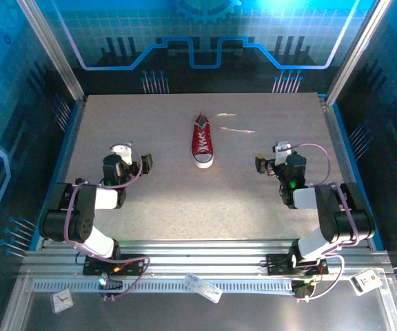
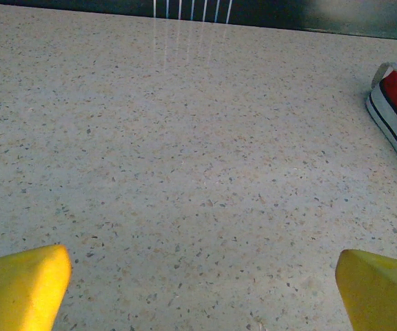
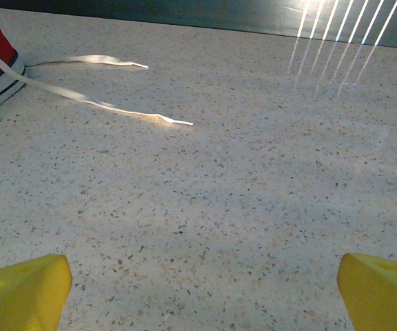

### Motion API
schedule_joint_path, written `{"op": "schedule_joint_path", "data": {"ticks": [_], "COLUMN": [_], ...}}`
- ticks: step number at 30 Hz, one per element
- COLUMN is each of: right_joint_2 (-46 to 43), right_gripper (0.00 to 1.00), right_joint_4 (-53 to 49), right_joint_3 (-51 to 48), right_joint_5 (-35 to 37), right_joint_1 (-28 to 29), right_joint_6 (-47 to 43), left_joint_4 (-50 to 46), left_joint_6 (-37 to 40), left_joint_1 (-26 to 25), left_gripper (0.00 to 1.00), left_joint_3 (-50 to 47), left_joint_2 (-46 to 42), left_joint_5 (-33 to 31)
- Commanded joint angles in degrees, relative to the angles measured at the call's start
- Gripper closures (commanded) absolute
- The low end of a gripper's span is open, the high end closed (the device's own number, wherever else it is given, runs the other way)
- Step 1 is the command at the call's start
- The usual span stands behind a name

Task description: Tie the shoes

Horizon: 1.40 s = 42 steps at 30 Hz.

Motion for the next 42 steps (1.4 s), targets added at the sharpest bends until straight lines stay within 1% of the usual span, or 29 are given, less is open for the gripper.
{"op": "schedule_joint_path", "data": {"ticks": [1,12,17,20,22,23,25,27,28,30,31,32,33,35,36,37,38,39,42], "right_joint_2": [0.3,0.1,-1.5,-5.0,-7.0,-7.7,-8.5,-8.7,-8.2,-6.6,-5.6,-4.7,-3.8,-2.8,-2.4,-2.0,-1.6,-1.3,-0.6], "right_gripper": [0.00,0.00,0.00,0.00,0.00,0.00,0.00,0.00,0.00,0.00,0.01,0.01,0.02,0.03,0.03,0.04,0.05,0.06,0.07], "right_joint_4": [1.1,1.0,0.1,-7.6,-13.6,-16.1,-21.8,-25.6,-27.8,-32.5,-35.9,-38.0,-40.4,-44.3,-46.8,-49.6,-51.8,-54.4,-60.4], "right_joint_3": [0.9,1.0,0.9,3.6,6.2,7.5,10.9,14.3,16.4,21.4,24.0,26.3,28.7,32.7,34.4,36.1,37.5,38.8,41.2], "right_joint_5": [-0.5,-1.0,2.2,1.3,0.6,1.4,5.9,8.7,9.6,10.8,11.1,11.2,11.1,9.7,8.8,7.9,7.2,6.5,4.9], "right_joint_1": [-0.4,-0.8,-1.2,-1.0,-0.5,0.4,3.0,5.6,6.8,8.5,9.3,9.8,10.3,10.9,11.0,11.1,11.1,11.1,10.9], "right_joint_6": [-0.6,-0.3,1.5,0.6,-0.5,-1.1,-2.6,-3.2,-3.4,-2.8,-2.4,-1.9,-1.2,0.1,0.9,1.8,2.3,2.7,3.7], "left_joint_4": [2.2,2.2,2.2,3.9,3.3,1.3,-6.2,-18.1,-23.7,-31.4,-33.9,-35.8,-38.4,-42.8,-46.0,-48.9,-51.3,-53.8,-59.5], "left_joint_6": [1.1,1.1,1.0,2.2,1.6,1.5,1.7,1.3,0.4,-2.1,-3.1,-3.8,-4.3,-6.9,-9.7,-12.2,-14.3,-16.5,-17.8], "left_joint_1": [0.7,0.7,0.7,0.7,0.6,0.6,0.6,0.4,0.3,-0.2,-0.9,-2.0,-3.5,-5.9,-6.8,-7.6,-8.3,-9.4,-13.1], "left_gripper": [0.01,0.00,0.00,0.00,0.01,0.00,0.00,0.01,0.01,0.02,0.04,0.04,0.05,0.14,0.20,0.29,0.32,0.33,0.35], "left_joint_3": [0.3,0.3,0.3,-1.0,-1.8,-1.7,0.1,5.0,8.3,14.4,17.5,19.9,23.2,30.1,34.6,39.5,43.5,48.2,60.5], "left_joint_2": [0.2,0.1,0.1,-0.6,-3.1,-5.1,-9.5,-12.4,-12.4,-10.4,-8.9,-7.3,-5.2,-0.4,2.5,5.7,8.7,12.1,22.2], "left_joint_5": [1.1,1.1,1.2,4.4,2.6,2.1,3.2,4.6,5.8,8.2,9.6,9.5,9.0,9.0,9.3,10.8,11.9,11.9,9.6]}}
